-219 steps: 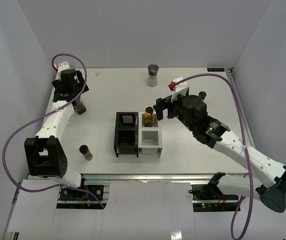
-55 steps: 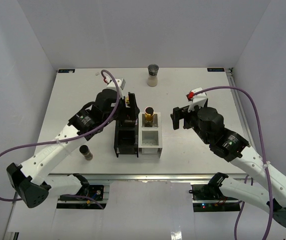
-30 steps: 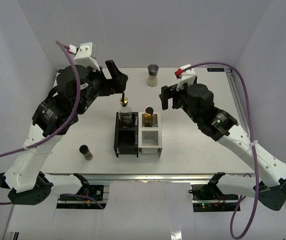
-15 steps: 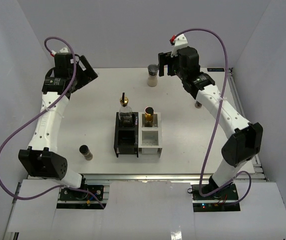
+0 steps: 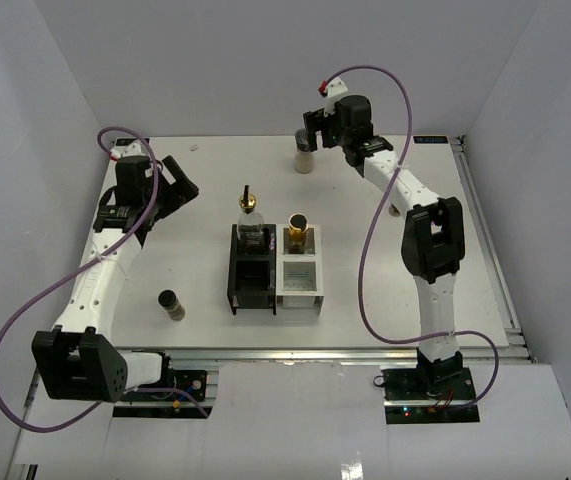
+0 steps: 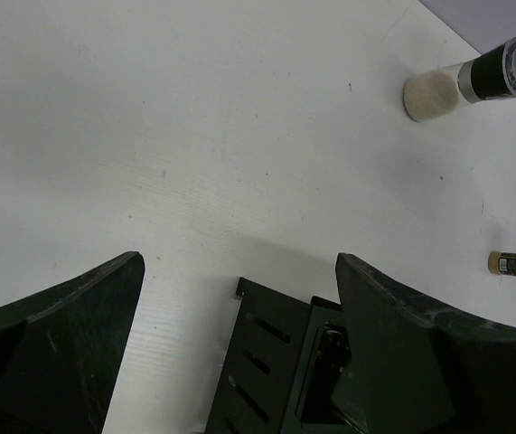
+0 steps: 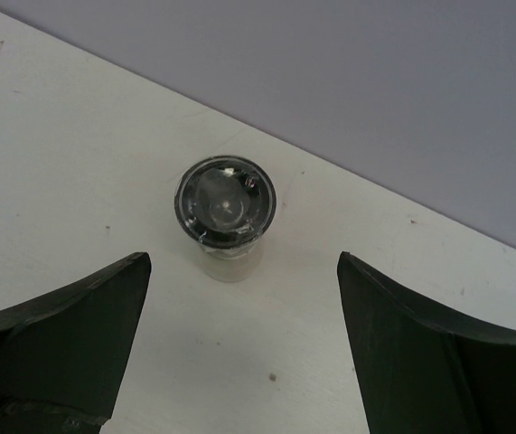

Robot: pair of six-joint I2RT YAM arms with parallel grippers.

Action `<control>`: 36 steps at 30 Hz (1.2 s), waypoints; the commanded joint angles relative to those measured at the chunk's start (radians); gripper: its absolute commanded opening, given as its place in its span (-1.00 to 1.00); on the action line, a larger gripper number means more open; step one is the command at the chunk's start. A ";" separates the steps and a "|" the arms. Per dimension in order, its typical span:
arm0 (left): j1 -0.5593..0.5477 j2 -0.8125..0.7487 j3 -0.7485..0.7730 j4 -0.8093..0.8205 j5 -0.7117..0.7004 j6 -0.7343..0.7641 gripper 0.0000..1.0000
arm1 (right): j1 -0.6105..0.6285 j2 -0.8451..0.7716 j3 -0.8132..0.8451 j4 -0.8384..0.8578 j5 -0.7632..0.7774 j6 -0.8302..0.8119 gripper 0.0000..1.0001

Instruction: Organize the condiment bottles

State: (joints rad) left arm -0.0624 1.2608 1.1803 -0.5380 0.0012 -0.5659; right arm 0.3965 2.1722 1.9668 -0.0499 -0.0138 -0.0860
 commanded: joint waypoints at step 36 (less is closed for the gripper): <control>0.003 -0.061 -0.130 0.155 0.041 0.015 0.96 | -0.018 0.326 0.171 0.336 -0.163 0.003 0.89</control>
State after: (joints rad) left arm -0.0624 1.2331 1.0567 -0.4088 0.0349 -0.5574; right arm 0.3855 2.4740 2.0861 0.2141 -0.1715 -0.0835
